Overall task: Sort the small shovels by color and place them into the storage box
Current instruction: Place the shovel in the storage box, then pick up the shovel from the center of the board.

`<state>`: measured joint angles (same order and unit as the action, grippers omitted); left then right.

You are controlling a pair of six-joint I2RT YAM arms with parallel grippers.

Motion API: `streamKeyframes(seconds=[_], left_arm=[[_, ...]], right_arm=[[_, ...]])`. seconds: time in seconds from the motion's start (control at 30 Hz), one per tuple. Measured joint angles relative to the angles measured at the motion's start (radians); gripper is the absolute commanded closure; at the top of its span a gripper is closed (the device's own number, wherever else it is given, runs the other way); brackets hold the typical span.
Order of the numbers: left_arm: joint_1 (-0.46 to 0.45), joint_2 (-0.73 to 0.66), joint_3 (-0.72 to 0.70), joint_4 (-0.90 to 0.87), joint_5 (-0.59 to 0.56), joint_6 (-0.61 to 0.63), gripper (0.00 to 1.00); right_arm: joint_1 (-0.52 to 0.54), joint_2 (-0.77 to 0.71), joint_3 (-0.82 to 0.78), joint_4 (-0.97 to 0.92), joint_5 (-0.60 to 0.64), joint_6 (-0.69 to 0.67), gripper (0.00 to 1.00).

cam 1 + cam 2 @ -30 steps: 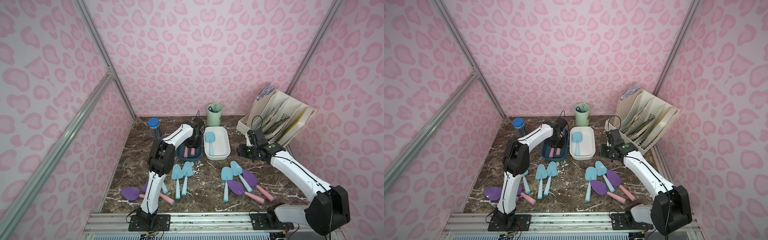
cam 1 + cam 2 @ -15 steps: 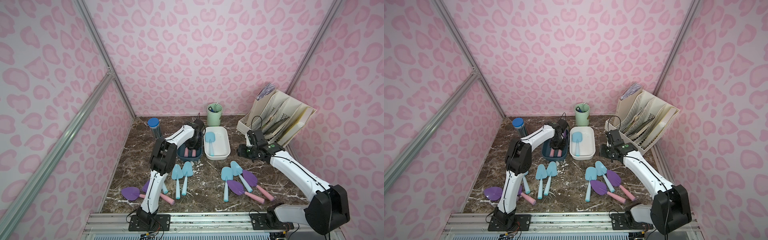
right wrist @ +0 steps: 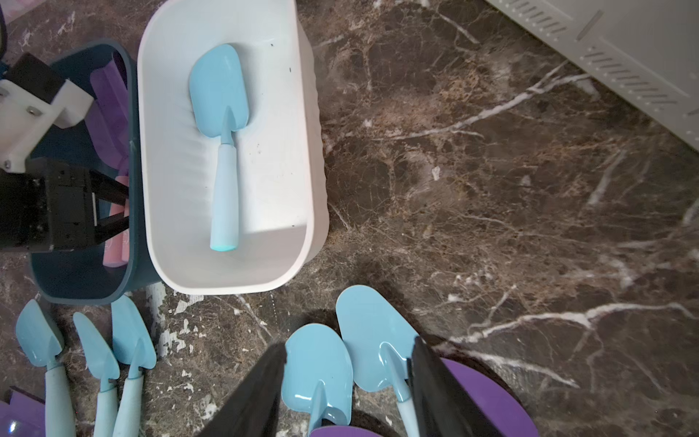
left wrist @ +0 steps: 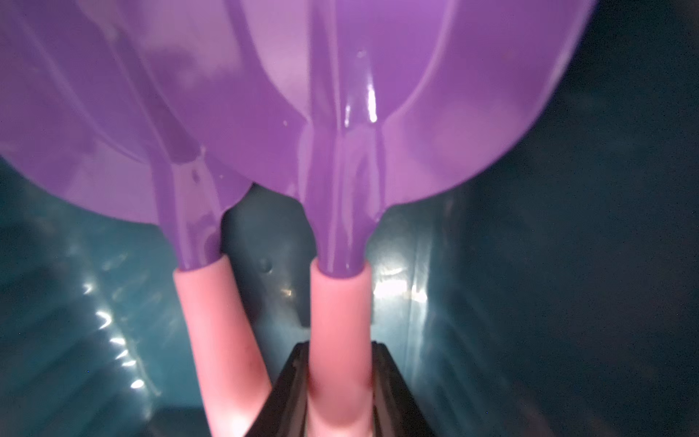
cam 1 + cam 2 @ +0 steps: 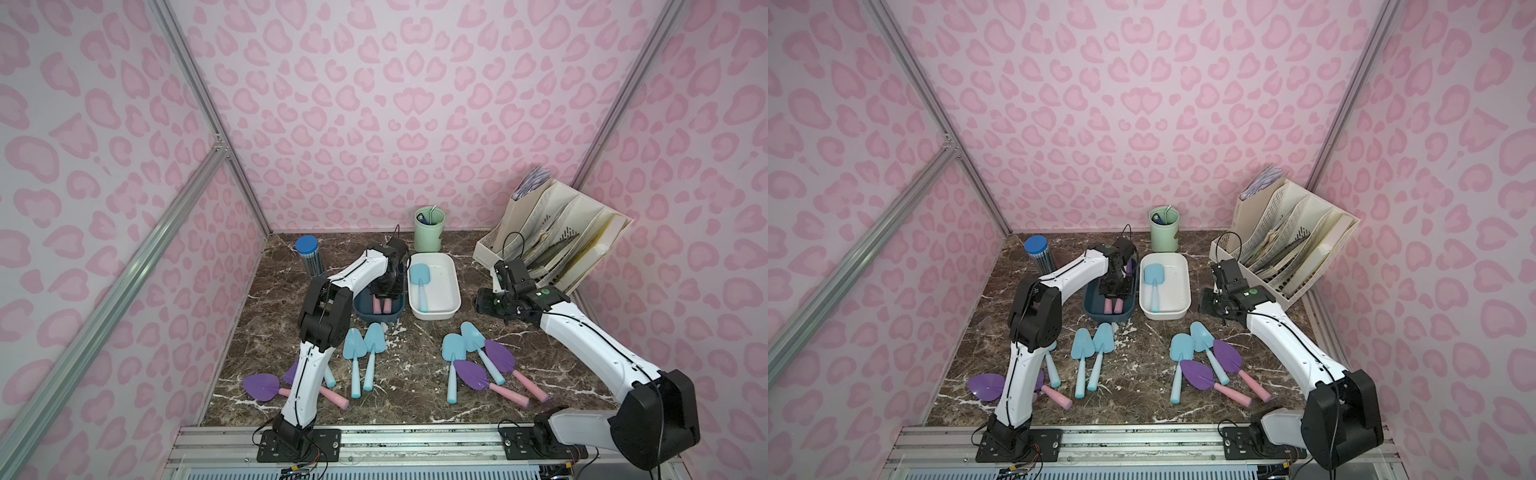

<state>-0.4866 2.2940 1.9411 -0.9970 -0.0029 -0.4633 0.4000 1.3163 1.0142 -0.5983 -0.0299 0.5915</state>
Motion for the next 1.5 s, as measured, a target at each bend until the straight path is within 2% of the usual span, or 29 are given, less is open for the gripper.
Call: streamKeyframes(seconds=[0.4,0.57,0.8,1.13,1.33,1.5], left_arm=[[0.0,-0.03,-0.009,0.001,-0.007,0.003,0.64],[-0.003,-0.095,-0.03,-0.005,-0.012,0.006,0.6],[-0.029,-0.315,-0.098,-0.008,-0.058,0.006,0.54],[-0.026,-0.679,-0.349,-0.039,-0.151,-0.003,0.52],[0.034,-0.868,-0.523,-0.066,-0.186,-0.013,0.51],[0.086,-0.962,-0.613,-0.079,-0.193,-0.017,0.5]], right_arm=[[0.001,-0.023,0.014,-0.011,0.001,0.007,0.42],[0.001,-0.039,0.014,-0.016,0.005,0.007,0.42],[0.014,-0.05,0.02,-0.027,0.011,0.009,0.42],[0.118,-0.014,0.035,-0.04,0.003,0.01,0.39],[0.215,0.02,0.049,-0.045,0.001,0.018,0.39],[0.286,0.028,0.04,-0.023,0.008,0.071,0.4]])
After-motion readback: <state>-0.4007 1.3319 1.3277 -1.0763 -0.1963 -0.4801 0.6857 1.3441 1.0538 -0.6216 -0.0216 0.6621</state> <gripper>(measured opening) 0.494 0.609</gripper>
